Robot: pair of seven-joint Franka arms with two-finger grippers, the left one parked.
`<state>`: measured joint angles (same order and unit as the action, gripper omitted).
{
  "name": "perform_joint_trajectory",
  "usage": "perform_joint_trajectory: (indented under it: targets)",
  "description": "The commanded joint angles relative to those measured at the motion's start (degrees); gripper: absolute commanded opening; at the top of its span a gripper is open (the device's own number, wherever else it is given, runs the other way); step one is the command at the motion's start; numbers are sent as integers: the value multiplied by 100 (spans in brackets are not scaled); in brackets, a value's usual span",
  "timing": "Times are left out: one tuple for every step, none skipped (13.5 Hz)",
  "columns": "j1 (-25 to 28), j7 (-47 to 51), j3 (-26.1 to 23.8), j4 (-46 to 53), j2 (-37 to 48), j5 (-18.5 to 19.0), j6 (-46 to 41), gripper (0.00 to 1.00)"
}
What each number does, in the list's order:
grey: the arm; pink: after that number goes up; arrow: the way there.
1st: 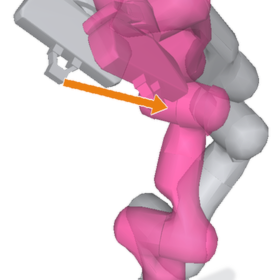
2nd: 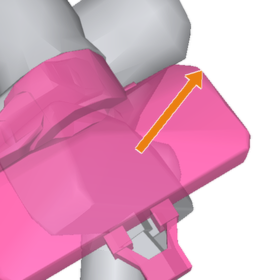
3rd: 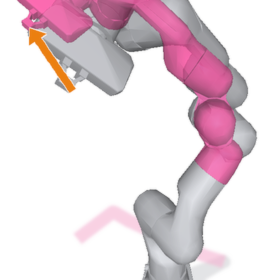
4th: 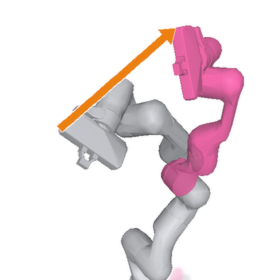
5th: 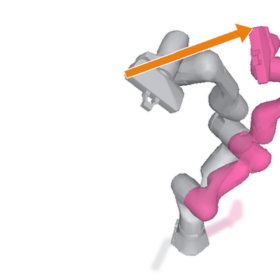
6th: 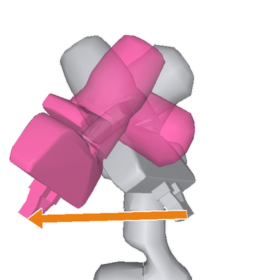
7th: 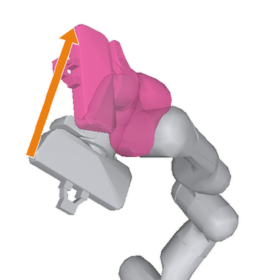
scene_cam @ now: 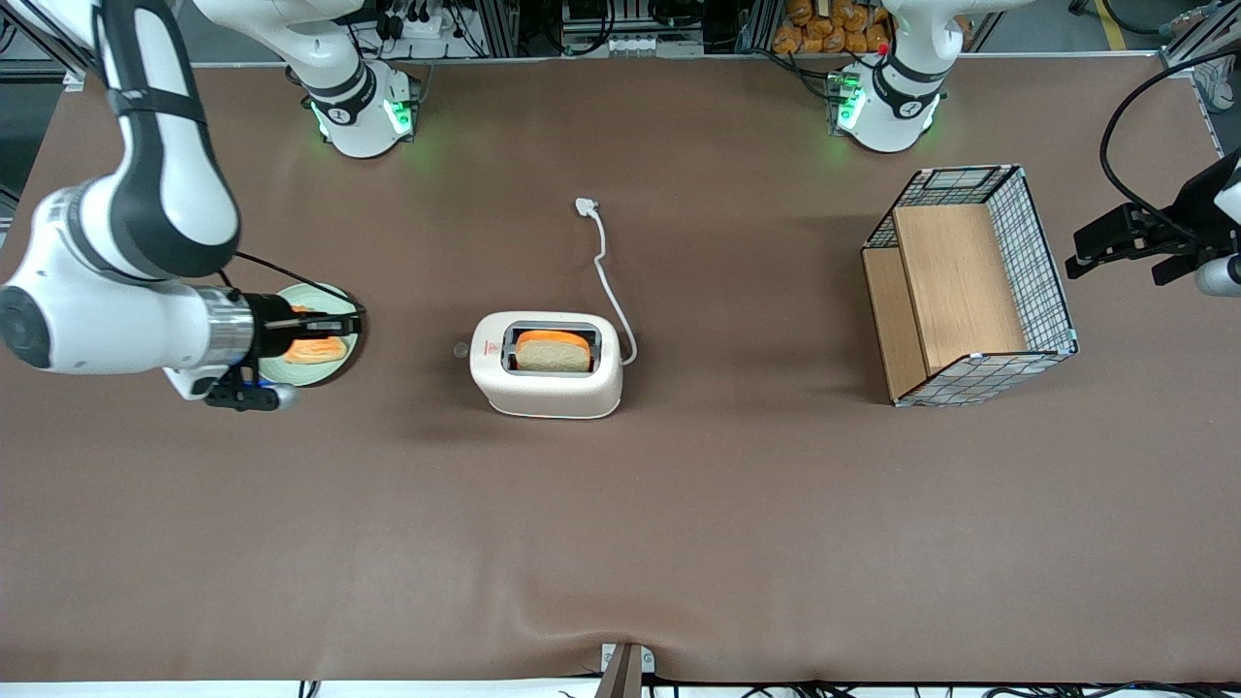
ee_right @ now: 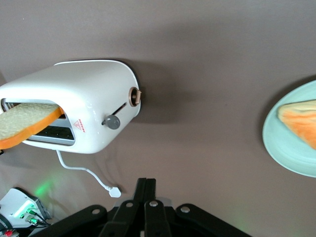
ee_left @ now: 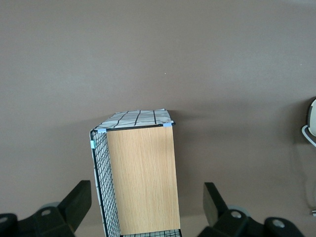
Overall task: Press toaster button with right arm
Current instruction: 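Swing the right gripper over the plate toward the toaster's side lever, then lower the right gripper onto the toaster's grey lever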
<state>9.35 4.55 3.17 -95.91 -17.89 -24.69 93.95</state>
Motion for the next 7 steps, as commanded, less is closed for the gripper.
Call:
perform_joint_trajectory:
  targets:
    - [251,98,26,-138,-135,-290,325,0]
    - [330,98,26,-225,-153,-361,474,0]
    - [392,98,26,-261,-179,-422,632,0]
    - [462,98,26,-287,-215,-449,721,0]
    - [462,98,26,-392,-232,-536,878,0]
    - [454,20,26,-567,-232,-755,1097,0]
    - [471,-7,26,-682,-232,-966,1300,0]
